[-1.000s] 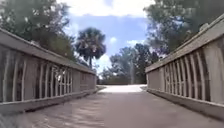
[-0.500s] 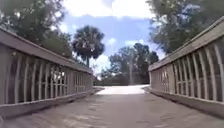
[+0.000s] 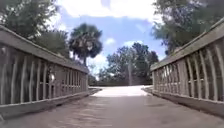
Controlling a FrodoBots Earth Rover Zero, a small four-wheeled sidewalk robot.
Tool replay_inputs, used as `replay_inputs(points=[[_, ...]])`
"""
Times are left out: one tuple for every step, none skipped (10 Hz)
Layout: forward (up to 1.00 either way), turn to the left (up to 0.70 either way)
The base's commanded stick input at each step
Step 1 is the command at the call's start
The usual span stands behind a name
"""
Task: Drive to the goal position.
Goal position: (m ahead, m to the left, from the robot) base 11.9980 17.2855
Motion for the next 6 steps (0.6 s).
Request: replay_inputs(points=[[1.00,0.00],[1.00,0.00],[1.00,0.00],[1.00,0.00],[1.00,0.00],[1.00,0.00]])
